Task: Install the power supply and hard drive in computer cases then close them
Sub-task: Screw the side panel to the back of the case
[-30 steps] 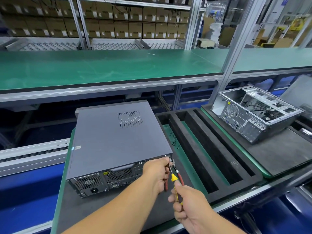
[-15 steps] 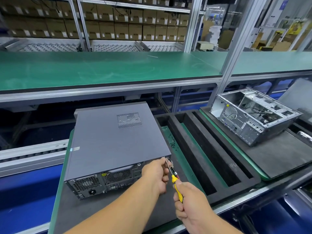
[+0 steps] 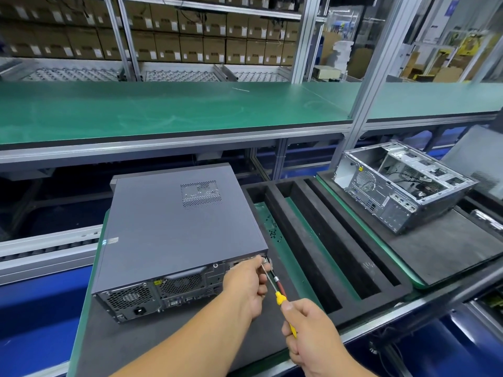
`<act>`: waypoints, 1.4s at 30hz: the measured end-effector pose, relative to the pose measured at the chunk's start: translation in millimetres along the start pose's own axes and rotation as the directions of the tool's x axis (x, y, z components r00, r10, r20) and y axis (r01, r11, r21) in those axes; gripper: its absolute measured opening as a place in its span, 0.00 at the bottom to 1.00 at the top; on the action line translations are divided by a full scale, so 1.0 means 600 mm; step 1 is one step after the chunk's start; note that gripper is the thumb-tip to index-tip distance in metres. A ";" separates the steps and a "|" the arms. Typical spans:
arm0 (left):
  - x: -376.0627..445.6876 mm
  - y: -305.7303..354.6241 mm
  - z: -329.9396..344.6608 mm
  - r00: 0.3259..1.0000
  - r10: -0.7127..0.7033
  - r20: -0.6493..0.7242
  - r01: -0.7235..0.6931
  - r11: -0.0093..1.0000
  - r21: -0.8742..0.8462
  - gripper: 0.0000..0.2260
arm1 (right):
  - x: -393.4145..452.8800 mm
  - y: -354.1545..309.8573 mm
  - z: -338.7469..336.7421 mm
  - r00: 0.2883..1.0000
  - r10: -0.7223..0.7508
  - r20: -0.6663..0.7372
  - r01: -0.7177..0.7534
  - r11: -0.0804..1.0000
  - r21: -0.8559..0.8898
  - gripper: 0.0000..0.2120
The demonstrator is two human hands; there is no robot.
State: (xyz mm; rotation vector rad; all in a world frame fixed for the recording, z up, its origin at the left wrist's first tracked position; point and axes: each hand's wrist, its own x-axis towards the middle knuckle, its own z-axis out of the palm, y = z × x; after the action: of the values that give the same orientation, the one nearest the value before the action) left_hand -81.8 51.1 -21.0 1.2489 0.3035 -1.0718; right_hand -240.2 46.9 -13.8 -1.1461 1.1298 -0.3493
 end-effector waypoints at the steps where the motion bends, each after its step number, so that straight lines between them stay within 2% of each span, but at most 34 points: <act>1: 0.000 -0.002 -0.002 1.000 0.003 0.005 -0.003 1.000 -0.008 0.04 | 0.000 0.003 -0.006 1.000 -0.003 0.000 0.003 1.000 -0.005 0.13; 5: 0.002 -0.008 -0.006 0.999 0.035 0.022 -0.036 0.998 0.055 0.04 | 0.002 0.020 -0.034 1.000 0.003 0.005 -0.003 0.999 0.043 0.11; 9: -0.004 -0.042 0.007 0.997 0.042 0.059 -0.052 0.984 0.172 0.05 | 0.009 0.028 -0.070 0.997 0.011 -0.071 0.000 0.988 0.156 0.11; 14: 0.004 -0.093 0.065 0.987 -0.121 0.107 0.093 0.967 0.237 0.08 | 0.031 0.017 -0.114 0.979 0.078 -0.190 -0.050 0.988 0.148 0.12; 17: 0.027 -0.103 0.106 0.980 -0.176 0.089 0.149 0.957 0.247 0.09 | 0.047 0.008 -0.141 0.975 0.107 -0.196 -0.085 0.989 0.118 0.14; 24: 0.113 -0.108 0.190 0.980 -0.197 -0.030 0.199 0.955 0.219 0.10 | 0.144 -0.013 -0.218 0.972 0.146 -0.183 -0.140 0.989 0.046 0.16; 28: 0.158 -0.119 0.214 0.972 -0.206 -0.114 0.227 0.945 0.237 0.13 | 0.217 -0.025 -0.250 0.982 0.131 -0.133 -0.136 0.990 -0.030 0.14; 31: 0.180 -0.123 0.221 0.961 -0.210 -0.179 0.251 0.935 0.252 0.09 | 0.268 -0.040 -0.259 0.990 0.100 -0.100 -0.113 0.984 -0.139 0.11; 34: 0.187 -0.121 0.220 0.959 -0.157 -0.237 0.222 0.934 0.279 0.11 | 0.314 -0.059 -0.259 0.997 0.066 -0.044 -0.074 0.974 -0.215 0.05; 39: 0.184 -0.107 0.196 0.959 -0.099 -0.266 0.169 0.952 0.255 0.14 | 0.387 -0.089 -0.241 0.994 0.078 0.078 -0.051 0.954 -0.297 0.05; 42: 0.172 -0.099 0.181 0.963 -0.086 -0.256 0.140 0.970 0.200 0.12 | 0.414 -0.103 -0.224 0.984 0.115 0.139 -0.065 0.945 -0.321 0.03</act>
State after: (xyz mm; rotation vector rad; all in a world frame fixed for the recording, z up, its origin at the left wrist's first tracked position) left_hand -113.4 -90.1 -92.8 1.5812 0.4621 -1.0691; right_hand -224.5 -232.0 -88.2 -1.3708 1.1198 -0.0033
